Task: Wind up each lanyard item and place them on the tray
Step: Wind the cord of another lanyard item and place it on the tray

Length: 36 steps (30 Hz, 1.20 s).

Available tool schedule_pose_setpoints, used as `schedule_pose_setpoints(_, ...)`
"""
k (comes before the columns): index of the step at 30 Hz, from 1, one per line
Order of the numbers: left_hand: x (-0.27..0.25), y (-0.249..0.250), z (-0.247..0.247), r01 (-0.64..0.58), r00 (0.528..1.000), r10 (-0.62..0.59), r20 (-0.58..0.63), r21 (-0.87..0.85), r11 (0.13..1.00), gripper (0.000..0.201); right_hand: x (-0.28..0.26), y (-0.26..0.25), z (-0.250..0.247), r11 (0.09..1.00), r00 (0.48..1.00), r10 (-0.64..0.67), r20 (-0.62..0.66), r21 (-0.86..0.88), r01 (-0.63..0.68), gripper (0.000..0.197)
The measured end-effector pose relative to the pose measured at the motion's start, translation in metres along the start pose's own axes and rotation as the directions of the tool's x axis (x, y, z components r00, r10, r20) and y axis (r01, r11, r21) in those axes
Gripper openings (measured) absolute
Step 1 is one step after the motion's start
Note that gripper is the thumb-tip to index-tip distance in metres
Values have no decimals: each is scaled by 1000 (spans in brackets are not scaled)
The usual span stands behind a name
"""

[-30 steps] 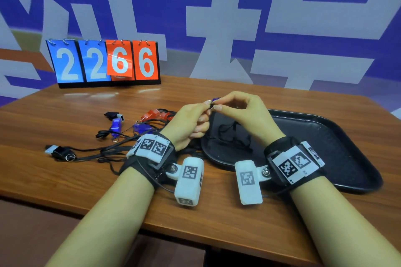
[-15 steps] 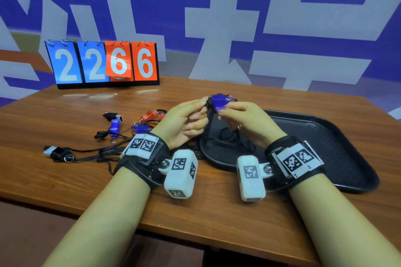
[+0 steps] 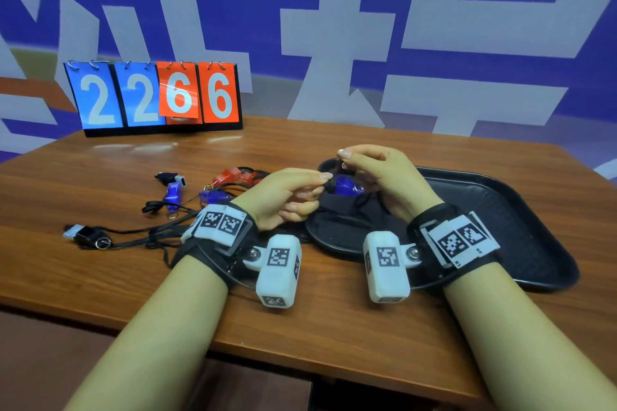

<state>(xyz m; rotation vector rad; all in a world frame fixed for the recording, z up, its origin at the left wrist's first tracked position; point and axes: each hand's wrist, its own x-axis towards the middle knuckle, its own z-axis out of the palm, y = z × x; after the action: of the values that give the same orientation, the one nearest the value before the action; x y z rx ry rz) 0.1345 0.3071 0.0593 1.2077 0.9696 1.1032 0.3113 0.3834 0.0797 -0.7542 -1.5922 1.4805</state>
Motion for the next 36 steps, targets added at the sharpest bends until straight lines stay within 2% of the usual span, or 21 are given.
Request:
schedule_pose_setpoints(4,0,1,1,-25,994,25,-104,3,1000,37,-5,-6,4,994,994,-106,12,-15,106,22)
schedule_pose_setpoints(6,1,2,1,-55,986,54,-160,-1,999,42,-8,-9,5,986,986,-159,48,-35,161,22)
schedule_pose_setpoints(9,2,1,2,-83,972,80,-221,-3,997,38,-10,-7,7,967,974,-197,116,-138,212,17)
schedule_pose_setpoints(13,4,1,3,-122,954,106,-279,-39,992,33,-7,-3,9,968,979,-188,74,-157,198,8)
schedule_pose_setpoints(15,5,0,2,-149,944,124,-305,-59,987,33,-7,-3,10,976,983,-179,36,-122,182,13)
schedule_pose_setpoints(18,6,-1,3,-179,935,138,-327,-100,979,33,-8,-1,8,975,984,-161,78,-145,171,18)
schedule_pose_setpoints(24,3,1,2,-198,951,145,-273,-178,964,32,-7,2,6,976,985,-99,140,-177,123,12)
schedule_pose_setpoints(27,1,2,1,-207,959,157,-235,-208,956,33,-7,1,4,985,991,-63,118,-154,81,11)
schedule_pose_setpoints(32,0,4,0,-211,973,170,-157,-301,930,32,-1,7,1,987,985,35,171,-161,-7,11)
schedule_pose_setpoints(36,-1,4,-3,-181,982,153,-114,-309,934,31,2,9,-2,990,980,58,193,-139,-31,10)
